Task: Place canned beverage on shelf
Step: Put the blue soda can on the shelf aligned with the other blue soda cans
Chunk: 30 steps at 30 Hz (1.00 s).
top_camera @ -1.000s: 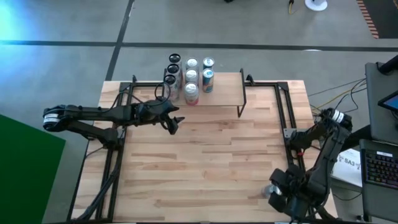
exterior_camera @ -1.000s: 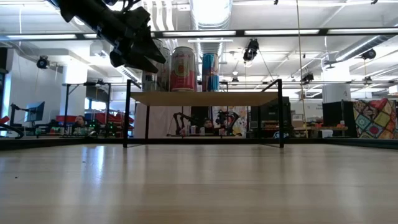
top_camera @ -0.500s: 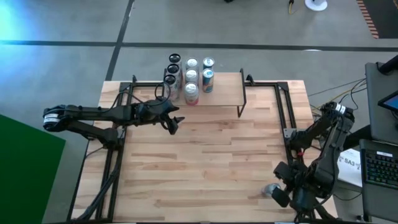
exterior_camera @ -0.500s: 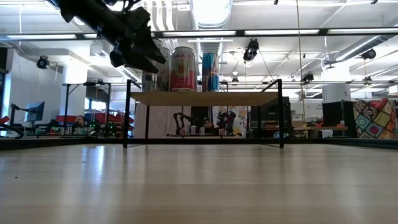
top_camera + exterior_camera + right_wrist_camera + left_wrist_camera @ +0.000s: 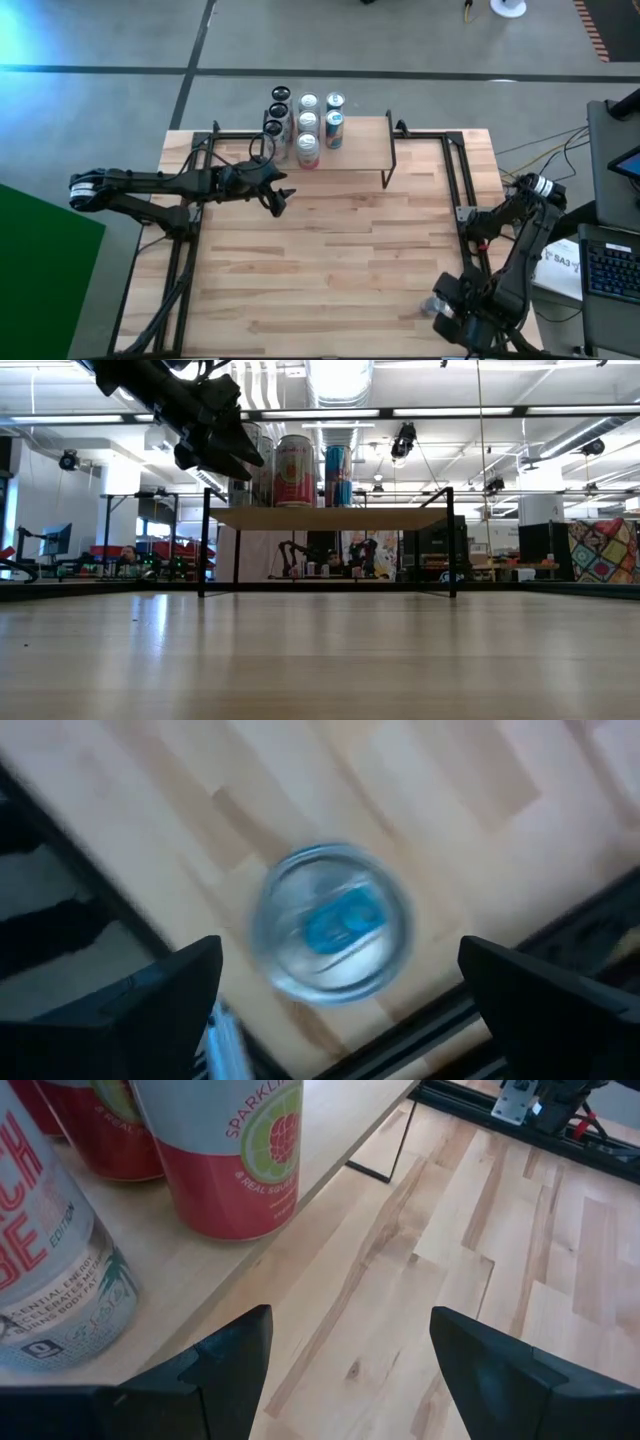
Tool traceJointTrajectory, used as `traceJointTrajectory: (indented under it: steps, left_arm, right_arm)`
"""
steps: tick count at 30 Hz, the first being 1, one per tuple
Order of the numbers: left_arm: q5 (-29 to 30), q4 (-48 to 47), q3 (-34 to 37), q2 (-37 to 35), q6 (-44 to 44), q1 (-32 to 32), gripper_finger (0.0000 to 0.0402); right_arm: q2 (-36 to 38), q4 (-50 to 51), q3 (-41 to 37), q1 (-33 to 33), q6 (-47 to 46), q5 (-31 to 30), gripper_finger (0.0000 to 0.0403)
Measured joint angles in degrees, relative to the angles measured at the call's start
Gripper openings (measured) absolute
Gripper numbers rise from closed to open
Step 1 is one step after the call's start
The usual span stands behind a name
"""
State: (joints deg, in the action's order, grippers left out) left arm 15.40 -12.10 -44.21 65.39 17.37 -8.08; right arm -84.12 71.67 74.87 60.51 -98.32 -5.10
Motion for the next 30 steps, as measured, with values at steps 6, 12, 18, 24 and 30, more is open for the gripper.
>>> traceJointTrajectory:
  steps: [6,12,18,24,30]
  left_arm:
    - [0.0,0.0,0.0,0.0,-0.1,0.0,0.0258]
    - [0.0,0.0,0.0,0.0,-0.1,0.0,0.0259]
    - [-0.4,0.0,0.0,0.0,-0.1,0.0,0.0258]
    - [-0.5,0.0,0.0,0.0,-0.1,0.0,0.0258]
    - [-0.6,0.0,0.0,0.0,-0.1,0.0,0.0258]
  right_arm:
    - [-0.1,1.1,-0.7,-0.2,-2.4,-2.2,0.0395]
    - [0.0,0.3,-2.0,-0.3,-2.8,-2.4,0.037]
    - [0.0,-5.9,-4.9,-0.3,-3.6,-2.1,0.0331]
    - [0.1,-6.1,-5.6,-0.4,-4.8,-2.0,0.0323]
    - [1.3,-5.7,-5.7,-0.5,-4.1,-2.3,0.0258]
